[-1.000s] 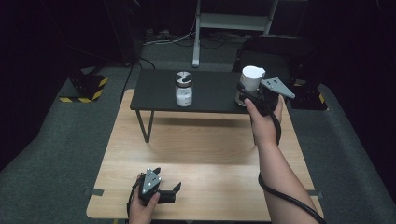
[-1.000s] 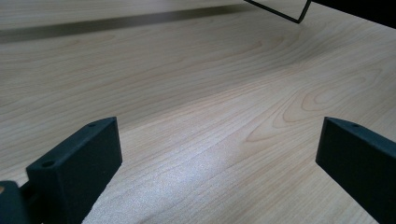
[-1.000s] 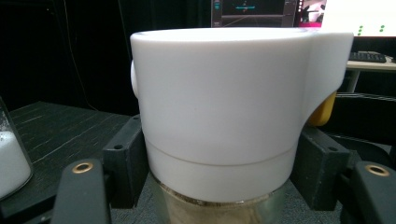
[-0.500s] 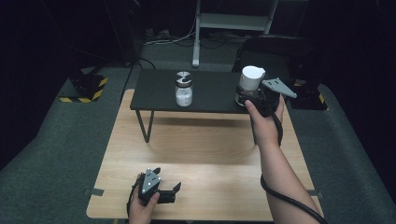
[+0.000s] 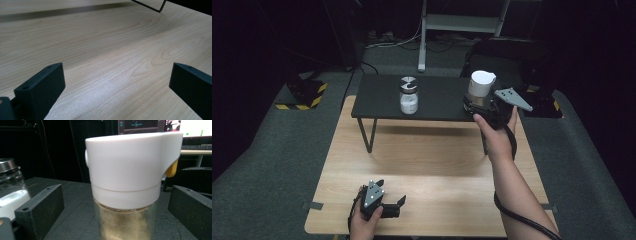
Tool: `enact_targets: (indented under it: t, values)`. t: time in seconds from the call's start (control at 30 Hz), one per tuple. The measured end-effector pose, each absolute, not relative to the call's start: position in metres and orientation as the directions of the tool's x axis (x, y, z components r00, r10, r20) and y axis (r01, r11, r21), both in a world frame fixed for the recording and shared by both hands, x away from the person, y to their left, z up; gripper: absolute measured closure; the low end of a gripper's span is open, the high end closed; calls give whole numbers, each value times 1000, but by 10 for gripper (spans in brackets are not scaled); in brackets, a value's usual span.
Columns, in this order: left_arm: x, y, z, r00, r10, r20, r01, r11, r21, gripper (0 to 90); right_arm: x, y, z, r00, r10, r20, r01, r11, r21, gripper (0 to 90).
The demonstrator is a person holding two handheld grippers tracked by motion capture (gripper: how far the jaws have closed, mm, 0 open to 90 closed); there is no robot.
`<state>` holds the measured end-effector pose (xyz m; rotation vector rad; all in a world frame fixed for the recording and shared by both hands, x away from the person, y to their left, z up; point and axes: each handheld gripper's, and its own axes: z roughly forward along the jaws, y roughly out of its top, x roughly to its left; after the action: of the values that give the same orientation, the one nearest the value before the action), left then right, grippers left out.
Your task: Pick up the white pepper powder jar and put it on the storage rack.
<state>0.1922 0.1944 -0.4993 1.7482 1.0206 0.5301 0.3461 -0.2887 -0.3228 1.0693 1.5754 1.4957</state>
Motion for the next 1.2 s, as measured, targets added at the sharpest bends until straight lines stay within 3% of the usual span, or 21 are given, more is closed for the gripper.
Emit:
enact_targets:
  t: [1.2]
  values:
    - [192,192,-499,547,832,-93,386,-152,910,5,273,-332,-366,-474,879,62,42,-48,998,4]
